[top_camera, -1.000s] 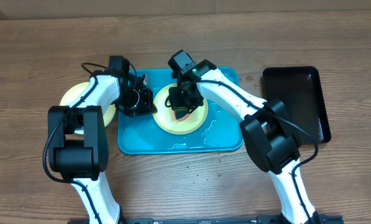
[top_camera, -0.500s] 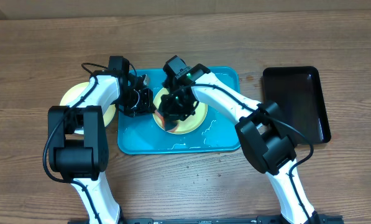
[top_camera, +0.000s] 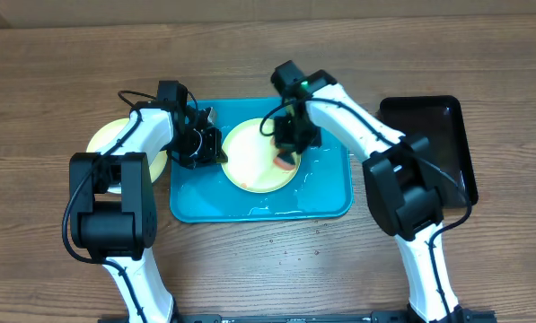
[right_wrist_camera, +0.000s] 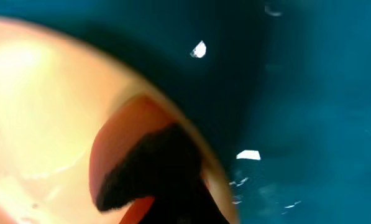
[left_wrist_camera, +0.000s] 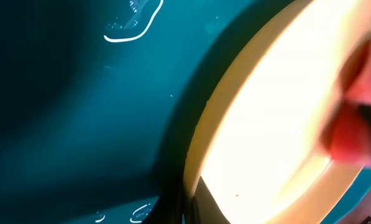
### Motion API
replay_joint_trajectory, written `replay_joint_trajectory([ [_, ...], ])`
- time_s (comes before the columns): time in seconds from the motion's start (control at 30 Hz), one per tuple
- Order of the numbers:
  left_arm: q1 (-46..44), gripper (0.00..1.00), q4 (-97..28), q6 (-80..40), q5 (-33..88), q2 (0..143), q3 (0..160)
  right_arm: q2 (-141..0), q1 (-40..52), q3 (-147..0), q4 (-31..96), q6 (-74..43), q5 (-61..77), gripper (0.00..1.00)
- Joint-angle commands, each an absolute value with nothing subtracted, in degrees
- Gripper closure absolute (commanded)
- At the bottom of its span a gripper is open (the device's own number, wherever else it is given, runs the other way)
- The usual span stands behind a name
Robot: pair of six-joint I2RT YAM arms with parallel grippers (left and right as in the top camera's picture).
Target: Clean dirty plates on tray and stack at the side
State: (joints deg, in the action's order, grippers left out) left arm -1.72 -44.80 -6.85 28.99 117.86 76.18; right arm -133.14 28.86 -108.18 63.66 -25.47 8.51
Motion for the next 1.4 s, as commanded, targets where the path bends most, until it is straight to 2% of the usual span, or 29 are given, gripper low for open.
replay_joint_trajectory([
  [0.0,-1.15,0.96,-45.21,-5.08,29.43,117.01,75.48,-133.67,28.10,-108.99,61.87,-26.76,5.58,0.96],
  [0.3,-1.15,0.96,-45.34,-4.75,29.47,117.01,75.48,-138.67,32.25,-108.99,54.83,-27.66,24.34,0.96],
  [0.67,-1.15,0.96,-45.36,-4.64,29.47,117.01,75.48,-140.62,37.01,-108.99,54.15,-27.68,34.65,0.96],
  [0.9,-1.15,0.96,-45.41,-4.62,29.47,117.01,75.48,-140.62,38.02,-108.99,51.03,-32.84,34.09,0.96],
  [1.13,-1.15,0.96,-45.63,-4.21,29.43,117.01,75.48,-140.62,36.21,-108.99,47.55,-40.64,24.32,0.96],
  [1.37,-1.13,0.96,-46.06,-3.57,29.39,117.01,75.48,-140.62,31.88,-108.99,48.69,-41.21,19.22,0.96],
])
